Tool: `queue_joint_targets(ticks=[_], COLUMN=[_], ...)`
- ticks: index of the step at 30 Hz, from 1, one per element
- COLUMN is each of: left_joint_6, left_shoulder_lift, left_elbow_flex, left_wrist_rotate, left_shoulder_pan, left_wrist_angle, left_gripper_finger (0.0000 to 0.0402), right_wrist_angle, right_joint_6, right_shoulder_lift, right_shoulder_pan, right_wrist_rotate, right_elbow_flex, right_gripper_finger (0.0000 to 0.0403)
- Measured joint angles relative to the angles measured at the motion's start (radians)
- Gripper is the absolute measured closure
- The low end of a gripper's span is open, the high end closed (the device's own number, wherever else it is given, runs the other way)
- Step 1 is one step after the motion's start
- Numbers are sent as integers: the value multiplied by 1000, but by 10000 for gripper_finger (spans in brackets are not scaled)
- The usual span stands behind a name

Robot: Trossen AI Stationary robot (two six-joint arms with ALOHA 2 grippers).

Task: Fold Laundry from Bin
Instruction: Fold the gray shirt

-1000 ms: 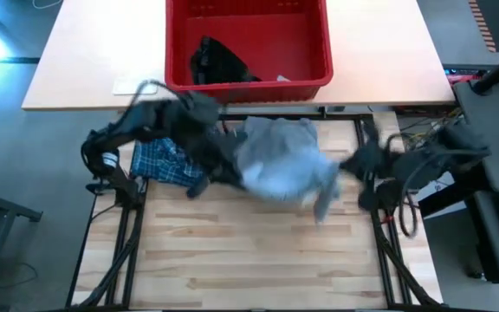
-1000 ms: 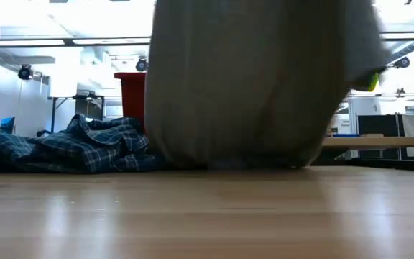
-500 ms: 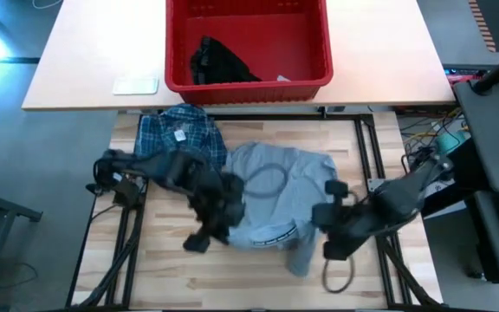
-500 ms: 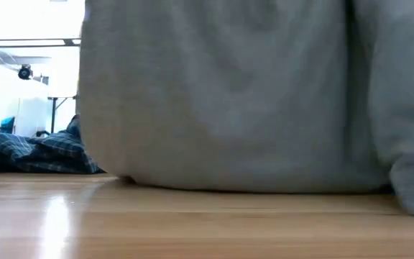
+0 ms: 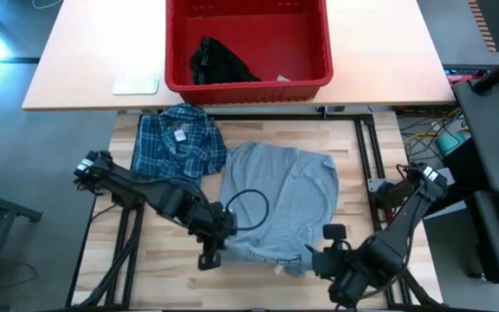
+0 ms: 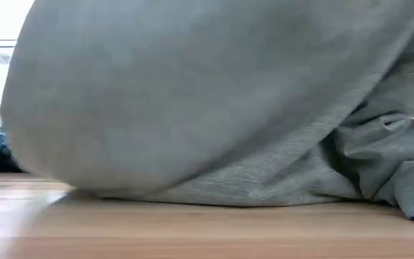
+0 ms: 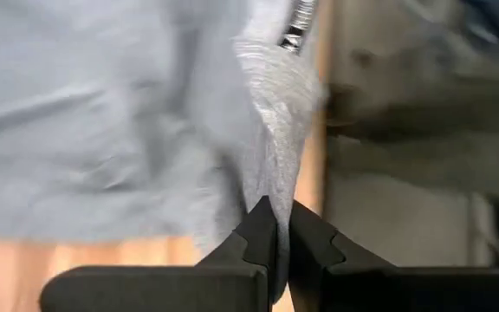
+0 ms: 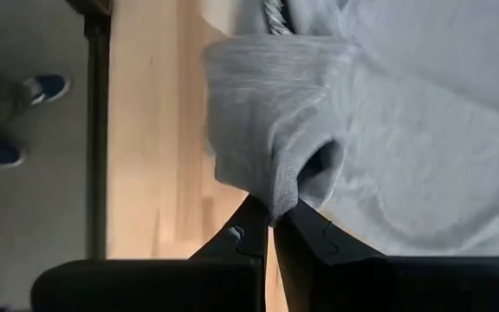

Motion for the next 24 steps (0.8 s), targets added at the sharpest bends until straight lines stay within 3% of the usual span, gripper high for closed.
queue_joint_targets(ticks=[5, 11, 18, 24], left_joint_6=[-175, -253, -248, -128], left_shoulder_lift=[2, 2, 2, 2], left_elbow_flex=[-177, -277, -230, -10], left_wrist_rotate=[-197, -206, -200, -221], left_shoulder_pan=[-27, -30, -31, -30], left_wrist_angle=[146, 375, 374, 261], left_gripper_finger=[402, 402, 402, 402], right_wrist_angle=[134, 302, 290, 183], right_joint_6=[-32, 23, 117, 20], right_shoulder_lift=[0, 0, -25, -97], right_shoulder_pan=[24, 25, 65, 65], right_wrist_rotate=[81, 67, 79, 278], right_elbow_flex=[-83, -246, -276, -138], right_gripper_finger=[394, 394, 394, 394])
